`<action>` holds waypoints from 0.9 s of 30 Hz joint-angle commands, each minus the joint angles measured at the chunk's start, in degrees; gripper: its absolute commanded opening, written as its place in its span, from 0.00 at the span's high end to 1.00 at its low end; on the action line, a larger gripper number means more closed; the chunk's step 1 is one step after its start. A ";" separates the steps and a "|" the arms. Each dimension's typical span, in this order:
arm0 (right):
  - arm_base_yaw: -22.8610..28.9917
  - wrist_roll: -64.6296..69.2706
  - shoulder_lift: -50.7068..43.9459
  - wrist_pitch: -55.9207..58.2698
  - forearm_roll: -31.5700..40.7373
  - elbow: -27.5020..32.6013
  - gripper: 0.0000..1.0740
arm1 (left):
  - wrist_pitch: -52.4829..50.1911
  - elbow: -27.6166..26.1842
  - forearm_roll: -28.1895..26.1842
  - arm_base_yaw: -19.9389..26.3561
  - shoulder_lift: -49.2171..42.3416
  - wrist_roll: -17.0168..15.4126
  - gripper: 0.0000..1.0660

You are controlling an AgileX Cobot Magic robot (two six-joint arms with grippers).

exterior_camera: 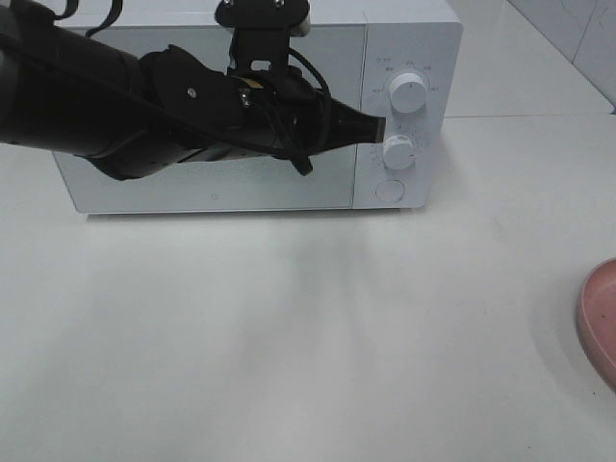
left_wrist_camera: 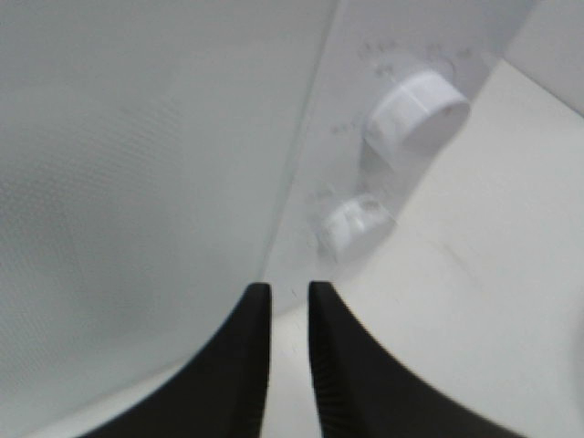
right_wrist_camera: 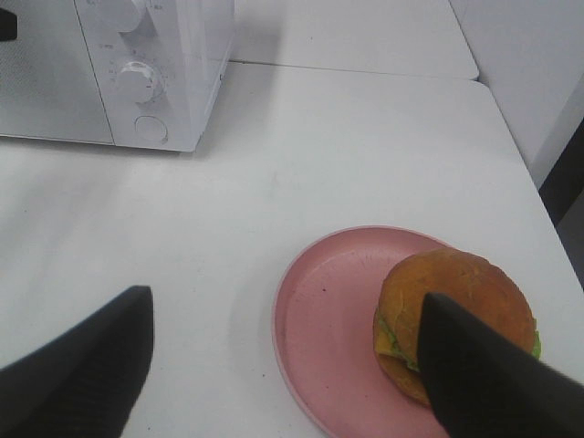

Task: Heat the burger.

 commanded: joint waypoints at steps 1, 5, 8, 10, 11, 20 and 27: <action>-0.40 -0.06 -1.43 0.00 0.11 0.00 0.30 | 9.97 -0.34 0.29 -0.29 -1.60 0.29 0.45; -0.40 0.00 -1.43 0.00 0.11 0.00 0.30 | 23.43 -0.34 2.81 0.06 -3.27 -0.11 0.15; -0.40 0.00 -1.43 0.00 0.11 0.00 0.30 | 27.56 -0.34 4.53 0.23 -4.01 -1.95 0.17; -0.40 0.00 -1.43 0.00 0.11 0.00 0.30 | 33.40 -0.34 10.26 1.20 -5.04 -6.99 0.21; -0.40 0.00 -1.43 0.00 0.11 0.00 0.30 | 33.40 -0.34 10.26 1.20 -5.04 -6.99 0.21; -0.40 0.00 -1.43 0.00 0.11 0.00 0.30 | 52.54 -0.34 37.59 5.50 -11.40 -34.26 0.23; -0.40 0.00 -1.43 0.00 0.11 0.00 0.30 | 63.66 -0.34 47.67 5.56 -15.30 -35.75 0.23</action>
